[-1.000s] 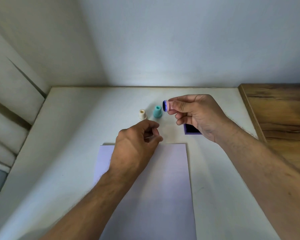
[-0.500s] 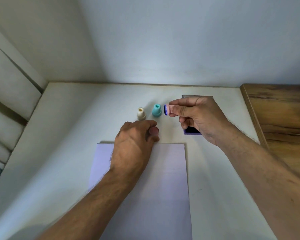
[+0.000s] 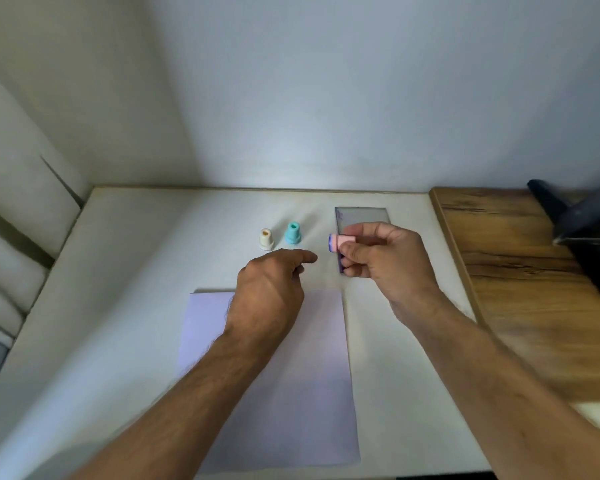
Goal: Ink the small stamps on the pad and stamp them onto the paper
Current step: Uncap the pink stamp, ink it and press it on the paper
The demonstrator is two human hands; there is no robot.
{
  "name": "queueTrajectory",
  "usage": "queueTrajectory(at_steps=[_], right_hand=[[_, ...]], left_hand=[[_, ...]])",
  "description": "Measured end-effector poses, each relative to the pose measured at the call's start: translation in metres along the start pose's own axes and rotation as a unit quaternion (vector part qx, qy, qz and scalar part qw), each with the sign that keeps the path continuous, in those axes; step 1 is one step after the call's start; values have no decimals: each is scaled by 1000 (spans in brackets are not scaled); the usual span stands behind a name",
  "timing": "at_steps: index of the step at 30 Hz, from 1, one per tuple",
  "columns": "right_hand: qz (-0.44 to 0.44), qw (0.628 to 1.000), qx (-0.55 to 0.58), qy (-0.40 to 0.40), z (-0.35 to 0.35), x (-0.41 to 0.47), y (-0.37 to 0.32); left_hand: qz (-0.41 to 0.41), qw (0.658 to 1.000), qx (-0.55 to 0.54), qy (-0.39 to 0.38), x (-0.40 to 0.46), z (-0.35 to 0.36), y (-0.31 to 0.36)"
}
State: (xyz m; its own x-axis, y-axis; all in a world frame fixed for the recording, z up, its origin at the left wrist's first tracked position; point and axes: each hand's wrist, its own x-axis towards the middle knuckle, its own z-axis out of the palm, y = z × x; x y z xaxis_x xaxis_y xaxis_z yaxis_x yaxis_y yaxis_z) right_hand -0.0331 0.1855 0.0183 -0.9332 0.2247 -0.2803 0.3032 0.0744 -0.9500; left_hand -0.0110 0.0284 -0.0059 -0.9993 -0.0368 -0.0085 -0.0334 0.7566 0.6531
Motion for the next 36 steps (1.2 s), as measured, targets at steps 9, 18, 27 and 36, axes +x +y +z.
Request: queueTrajectory(at_steps=[9, 18, 27, 36], right_hand=[[-163, 930, -318, 80, -15, 16, 18], [-186, 903, -382, 61, -4, 27, 23], [-132, 871, -473, 3, 1, 27, 7], [-74, 917, -391, -1, -4, 35, 6]], left_hand=[[56, 994, 43, -88, -6, 7, 5], [66, 993, 58, -75, -1, 15, -7], [65, 995, 57, -46, 1, 17, -12], [56, 997, 30, -39, 3, 14, -18]])
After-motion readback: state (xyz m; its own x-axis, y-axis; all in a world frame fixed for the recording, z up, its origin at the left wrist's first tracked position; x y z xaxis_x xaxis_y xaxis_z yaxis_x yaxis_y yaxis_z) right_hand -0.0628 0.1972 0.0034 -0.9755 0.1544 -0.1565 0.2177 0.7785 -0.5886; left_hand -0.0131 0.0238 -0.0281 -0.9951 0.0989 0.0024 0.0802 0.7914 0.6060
